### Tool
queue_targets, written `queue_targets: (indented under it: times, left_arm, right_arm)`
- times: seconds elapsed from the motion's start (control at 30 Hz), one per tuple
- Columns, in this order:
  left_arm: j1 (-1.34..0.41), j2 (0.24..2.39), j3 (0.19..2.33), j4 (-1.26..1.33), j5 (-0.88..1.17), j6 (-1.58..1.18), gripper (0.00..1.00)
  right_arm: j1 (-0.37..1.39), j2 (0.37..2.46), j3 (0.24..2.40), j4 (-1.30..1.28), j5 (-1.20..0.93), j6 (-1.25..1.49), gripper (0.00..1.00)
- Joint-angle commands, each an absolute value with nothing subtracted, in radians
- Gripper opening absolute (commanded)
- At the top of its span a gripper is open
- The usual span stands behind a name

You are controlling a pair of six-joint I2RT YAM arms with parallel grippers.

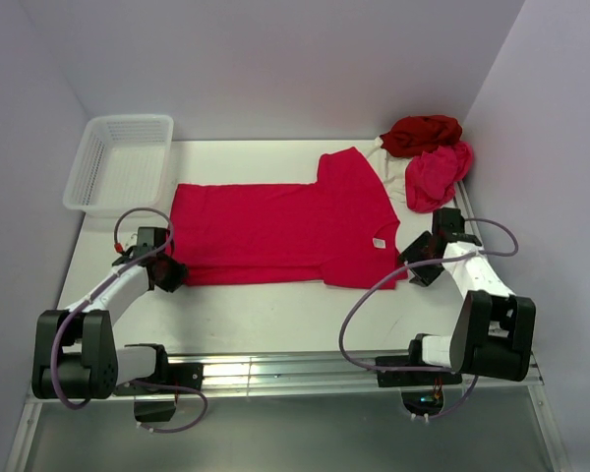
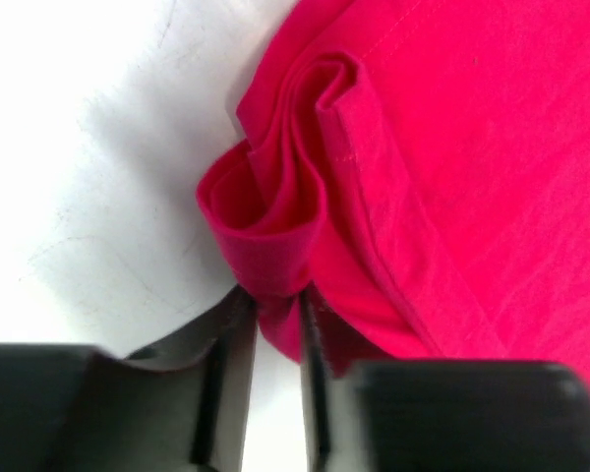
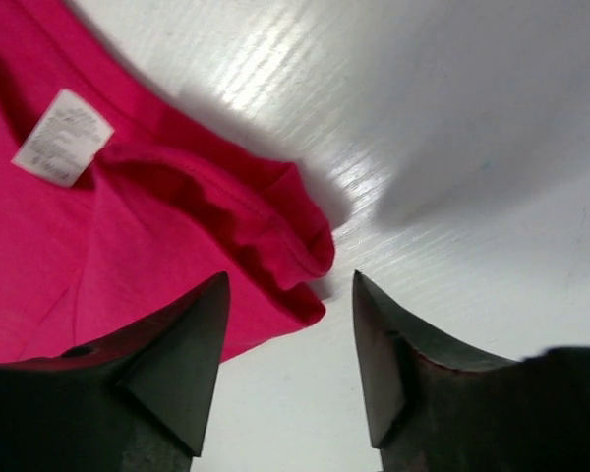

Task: Roll the t-shirts
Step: Fold the tshirt

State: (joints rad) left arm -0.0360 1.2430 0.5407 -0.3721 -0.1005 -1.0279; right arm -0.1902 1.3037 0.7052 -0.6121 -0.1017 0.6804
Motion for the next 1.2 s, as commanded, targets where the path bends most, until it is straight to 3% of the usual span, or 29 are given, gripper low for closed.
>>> queue_targets:
  times: [0.0,0.07,0.23,0.47,0.8,0.9,1.07,1.17]
  left_arm:
    - [-0.035,1.250,0.598,-0.437,-0.072,-1.000,0.34]
    - [-0.035,1.247,0.629,-0.463,-0.061,-0.996,0.44]
    - [-0.037,1.223,0.699,-0.531,-0.015,-0.953,0.52]
    - [-0.093,1.239,0.810,-0.560,0.038,-0.946,0.52]
    - [-0.209,1.324,0.916,-0.551,0.049,-0.937,0.52]
    - [-0.215,1.331,0.928,-0.557,0.048,-0.925,0.51]
    - [-0.215,1.335,0.946,-0.571,0.043,-0.904,0.51]
    - [-0.215,1.339,0.953,-0.569,0.043,-0.902,0.51]
  right_arm:
    - [-0.199,1.224,0.707,-0.620,-0.115,0.644,0.61]
    - [-0.201,1.181,0.704,-0.620,-0.120,0.629,0.61]
    - [-0.201,1.073,0.648,-0.595,-0.179,0.548,0.55]
    - [-0.187,1.078,0.551,-0.491,-0.282,0.538,0.49]
    - [-0.071,1.219,0.595,-0.468,-0.114,0.597,0.55]
    - [-0.038,1.262,0.609,-0.462,-0.092,0.600,0.49]
    - [-0.029,1.232,0.601,-0.472,-0.087,0.614,0.20]
    - [-0.029,1.223,0.614,-0.511,-0.100,0.618,0.15]
